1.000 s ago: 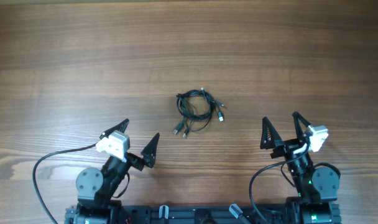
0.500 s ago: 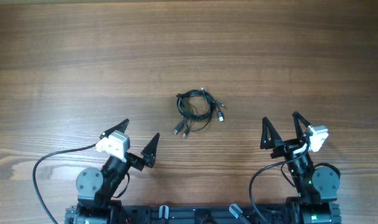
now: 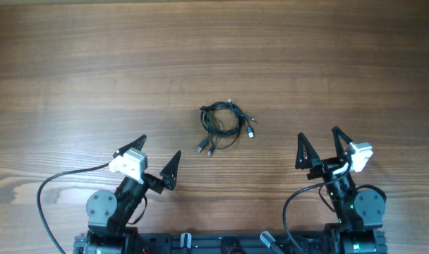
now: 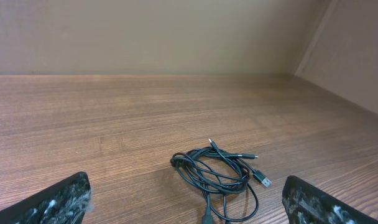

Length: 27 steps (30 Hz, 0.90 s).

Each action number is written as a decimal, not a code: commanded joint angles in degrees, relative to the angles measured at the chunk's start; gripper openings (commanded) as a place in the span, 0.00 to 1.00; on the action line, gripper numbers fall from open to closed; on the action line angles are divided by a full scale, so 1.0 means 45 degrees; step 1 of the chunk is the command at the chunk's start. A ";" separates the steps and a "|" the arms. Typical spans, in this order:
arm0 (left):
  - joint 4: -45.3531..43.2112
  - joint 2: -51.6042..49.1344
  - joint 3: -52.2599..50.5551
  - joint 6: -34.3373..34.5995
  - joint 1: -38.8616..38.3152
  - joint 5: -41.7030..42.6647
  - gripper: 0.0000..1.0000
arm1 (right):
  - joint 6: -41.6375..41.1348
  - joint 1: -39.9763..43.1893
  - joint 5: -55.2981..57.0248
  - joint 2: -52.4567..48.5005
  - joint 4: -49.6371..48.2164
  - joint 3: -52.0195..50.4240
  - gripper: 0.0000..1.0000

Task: Untangle cables

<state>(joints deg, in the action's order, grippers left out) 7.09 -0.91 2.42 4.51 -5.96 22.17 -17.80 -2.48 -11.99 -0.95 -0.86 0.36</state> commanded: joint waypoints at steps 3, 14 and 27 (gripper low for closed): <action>0.0180 -0.0019 0.0034 -0.0287 -0.0044 -0.0078 1.00 | -0.0087 -0.0044 -0.0214 0.0092 -0.0034 -0.0015 1.00; 0.0136 -0.0019 0.0034 -0.0228 -0.0049 0.0146 1.00 | -0.0092 -0.0044 -0.0214 0.0092 -0.0034 -0.0015 1.00; 0.0044 -0.0316 0.0719 -0.0189 -0.0044 0.1171 1.00 | -0.1695 -0.0044 -0.4226 -0.0117 -0.0155 0.0160 1.00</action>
<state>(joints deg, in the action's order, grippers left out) 6.63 -0.99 2.50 4.54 -5.96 24.60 -23.62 -2.48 -19.73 -1.13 -1.67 0.36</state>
